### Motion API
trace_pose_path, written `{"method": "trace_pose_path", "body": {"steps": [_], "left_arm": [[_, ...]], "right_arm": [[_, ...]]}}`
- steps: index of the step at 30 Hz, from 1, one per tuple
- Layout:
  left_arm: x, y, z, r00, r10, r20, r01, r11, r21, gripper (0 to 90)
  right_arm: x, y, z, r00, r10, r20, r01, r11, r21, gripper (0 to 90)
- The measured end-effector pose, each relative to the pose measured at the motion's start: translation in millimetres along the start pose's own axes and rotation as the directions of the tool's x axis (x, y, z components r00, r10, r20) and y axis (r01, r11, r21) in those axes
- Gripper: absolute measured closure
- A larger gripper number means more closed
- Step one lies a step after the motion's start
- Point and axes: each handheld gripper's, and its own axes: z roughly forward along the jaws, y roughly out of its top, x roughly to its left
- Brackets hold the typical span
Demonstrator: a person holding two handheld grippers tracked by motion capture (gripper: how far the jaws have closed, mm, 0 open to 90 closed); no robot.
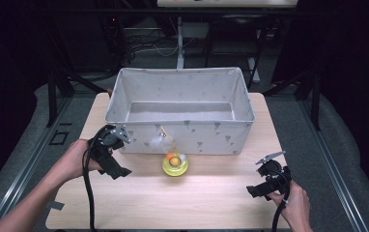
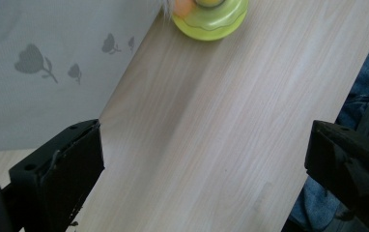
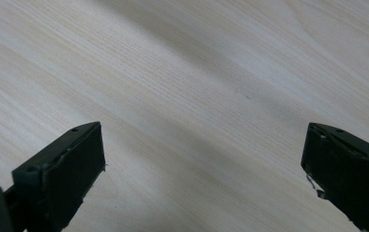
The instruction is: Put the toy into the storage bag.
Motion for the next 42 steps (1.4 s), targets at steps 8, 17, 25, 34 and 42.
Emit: {"method": "trace_pose_path", "body": {"steps": [8, 17, 25, 34, 42], "left_arm": [[2.2, 17.3, -6.2, 0.9993, 0.036, -0.003, -0.036, 0.9993, 0.013, 0.3], [4.3, 37.1, -14.0, 0.9964, 0.084, 0.009, -0.084, 0.9961, 0.028, 0.3], [5.0, 69.3, -21.6, 0.9894, 0.145, 0.009, -0.145, 0.9879, 0.054, 0.3], [5.2, 97.9, -25.4, 0.9792, 0.201, 0.023, -0.203, 0.9765, 0.073, 0.3], [0.5, 119.5, -25.1, 0.9679, 0.250, 0.021, -0.251, 0.9631, 0.096, 1.9]], "right_arm": [[-0.1, 0.0, -0.1, 1.0000, 0.000, -0.001, 0.000, 1.000, 0.000, 1.4], [-0.4, 0.5, -0.2, 1.0000, -0.008, -0.004, 0.008, 1.000, 0.010, 1.5], [-0.3, 0.0, 0.7, 1.0000, 0.004, -0.007, -0.004, 1.000, -0.003, 1.6], [0.0, -0.2, 0.4, 1.0000, 0.009, 0.002, -0.009, 1.000, -0.012, 1.6], [-0.5, 0.4, -0.4, 1.0000, -0.004, -0.001, 0.004, 1.000, 0.009, 1.6]]}}
